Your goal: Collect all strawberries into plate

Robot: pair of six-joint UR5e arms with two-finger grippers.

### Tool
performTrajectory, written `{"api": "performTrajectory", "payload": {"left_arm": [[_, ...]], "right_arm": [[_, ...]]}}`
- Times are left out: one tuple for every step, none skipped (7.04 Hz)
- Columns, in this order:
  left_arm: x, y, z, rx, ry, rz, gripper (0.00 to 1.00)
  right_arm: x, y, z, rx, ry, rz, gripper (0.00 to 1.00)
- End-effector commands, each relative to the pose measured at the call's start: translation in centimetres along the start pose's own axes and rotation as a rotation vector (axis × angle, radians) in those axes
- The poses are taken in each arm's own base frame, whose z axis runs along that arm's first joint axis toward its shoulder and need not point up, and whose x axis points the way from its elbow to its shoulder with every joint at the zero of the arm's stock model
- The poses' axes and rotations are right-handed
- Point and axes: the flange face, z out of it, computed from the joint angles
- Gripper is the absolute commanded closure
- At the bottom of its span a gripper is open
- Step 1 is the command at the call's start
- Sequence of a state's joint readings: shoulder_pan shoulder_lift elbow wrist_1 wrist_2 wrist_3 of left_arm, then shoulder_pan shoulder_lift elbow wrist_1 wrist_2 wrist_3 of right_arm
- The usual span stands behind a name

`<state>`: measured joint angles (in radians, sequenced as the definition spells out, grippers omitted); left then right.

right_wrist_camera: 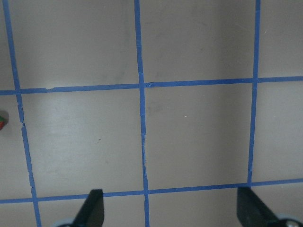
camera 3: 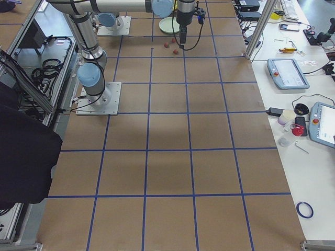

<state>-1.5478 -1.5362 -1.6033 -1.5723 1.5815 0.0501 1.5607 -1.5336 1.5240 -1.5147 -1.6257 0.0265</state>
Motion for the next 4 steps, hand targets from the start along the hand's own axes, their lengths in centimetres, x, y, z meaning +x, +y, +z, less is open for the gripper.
{"api": "performTrajectory", "payload": {"left_arm": [[-0.01,0.0,0.47,-0.01,-0.001,-0.001,0.0],[-0.01,-0.05,0.55,-0.011,-0.001,-0.001,0.0],[-0.02,-0.2,0.77,-0.016,-0.001,-0.011,0.0],[0.09,-0.13,0.7,-0.014,0.002,-0.01,0.0]], "right_arm": [[-0.39,0.09,-0.28,-0.008,-0.028,0.008,0.0],[-0.81,0.06,-0.58,-0.002,-0.08,0.037,0.0],[-0.86,0.34,-1.02,0.007,-0.081,0.043,0.0],[-0.85,0.28,-0.97,0.007,-0.08,0.042,0.0]]}}
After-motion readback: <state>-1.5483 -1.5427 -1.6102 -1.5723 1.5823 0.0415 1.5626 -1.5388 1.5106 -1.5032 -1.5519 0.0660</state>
